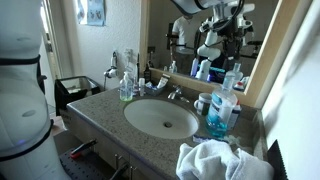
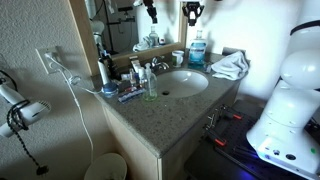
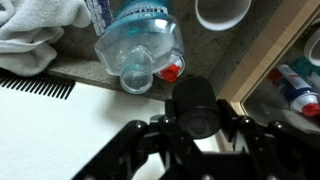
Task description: Take the cover off the bottle
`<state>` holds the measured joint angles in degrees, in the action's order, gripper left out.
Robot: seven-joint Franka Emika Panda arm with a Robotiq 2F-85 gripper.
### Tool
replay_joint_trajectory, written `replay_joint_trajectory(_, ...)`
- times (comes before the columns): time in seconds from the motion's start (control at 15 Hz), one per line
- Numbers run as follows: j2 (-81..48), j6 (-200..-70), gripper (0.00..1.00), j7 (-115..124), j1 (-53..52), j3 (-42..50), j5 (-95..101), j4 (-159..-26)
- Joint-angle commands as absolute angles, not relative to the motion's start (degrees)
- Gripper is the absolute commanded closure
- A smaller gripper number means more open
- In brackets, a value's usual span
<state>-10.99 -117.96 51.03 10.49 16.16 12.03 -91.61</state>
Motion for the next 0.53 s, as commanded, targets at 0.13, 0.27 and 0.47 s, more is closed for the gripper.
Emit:
replay_joint_trajectory(0.13,-8.11,-113.13,0.80,50.25,9.98,14.03,7.45,-92.98)
replay_joint_trajectory(0.27,-6.58,-111.44,0.80,51.13,9.38,13.57,7.81,-94.39)
replay_joint_trajectory(0.47,-2.73,-109.84,0.80,53.10,8.40,12.82,9.06,-99.08)
